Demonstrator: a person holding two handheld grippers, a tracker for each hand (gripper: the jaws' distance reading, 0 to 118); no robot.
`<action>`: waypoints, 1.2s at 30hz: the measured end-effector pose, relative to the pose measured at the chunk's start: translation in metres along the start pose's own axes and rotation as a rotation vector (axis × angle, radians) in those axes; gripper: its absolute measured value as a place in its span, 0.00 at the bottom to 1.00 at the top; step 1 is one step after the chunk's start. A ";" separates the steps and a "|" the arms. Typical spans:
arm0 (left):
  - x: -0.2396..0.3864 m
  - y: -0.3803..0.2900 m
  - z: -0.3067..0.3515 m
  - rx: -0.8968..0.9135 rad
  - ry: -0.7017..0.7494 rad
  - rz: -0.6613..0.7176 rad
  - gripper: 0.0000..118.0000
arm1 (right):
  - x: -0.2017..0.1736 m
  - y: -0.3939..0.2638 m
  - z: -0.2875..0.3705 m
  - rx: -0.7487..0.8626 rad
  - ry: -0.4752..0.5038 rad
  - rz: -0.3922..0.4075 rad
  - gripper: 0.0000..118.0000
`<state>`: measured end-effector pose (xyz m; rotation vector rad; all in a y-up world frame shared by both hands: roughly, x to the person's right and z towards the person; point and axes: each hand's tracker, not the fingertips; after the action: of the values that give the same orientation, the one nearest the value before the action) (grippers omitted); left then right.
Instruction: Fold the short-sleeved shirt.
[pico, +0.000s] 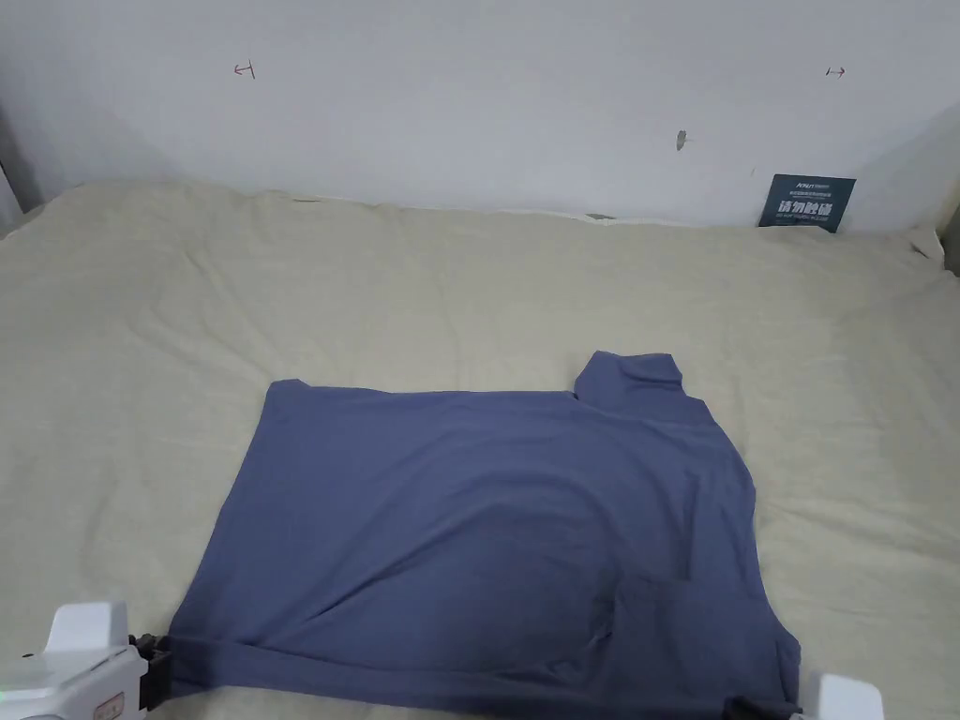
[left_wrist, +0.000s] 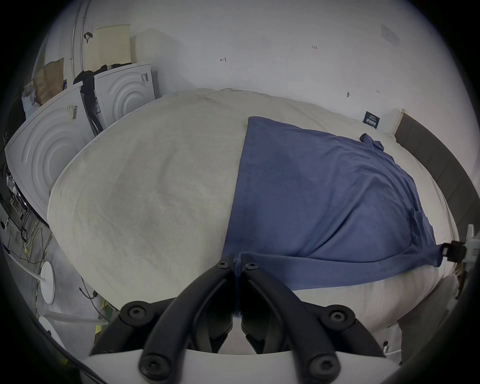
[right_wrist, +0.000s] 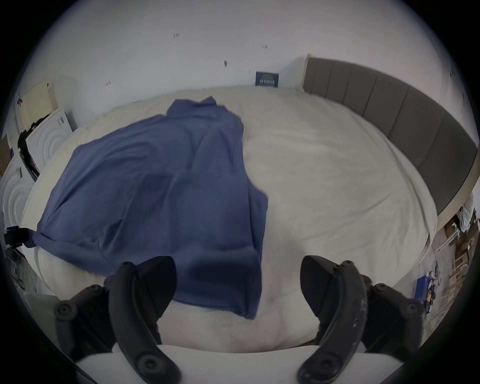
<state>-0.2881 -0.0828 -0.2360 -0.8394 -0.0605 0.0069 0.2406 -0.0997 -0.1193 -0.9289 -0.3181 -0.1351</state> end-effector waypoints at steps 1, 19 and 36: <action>0.000 -0.001 -0.002 0.000 0.001 0.001 0.04 | 0.000 -0.002 -0.003 -0.004 0.008 -0.007 0.77; 0.004 0.062 -0.005 0.101 -0.001 0.020 0.04 | 0.015 0.078 0.014 0.194 0.116 0.008 0.03; 0.027 0.154 -0.150 -0.019 0.063 -0.003 0.04 | -0.035 0.191 -0.127 0.021 0.053 0.055 0.03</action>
<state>-0.2495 -0.0905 -0.4496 -0.8575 -0.0026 -0.0226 0.2818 -0.0894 -0.3477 -0.9112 -0.2445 -0.1050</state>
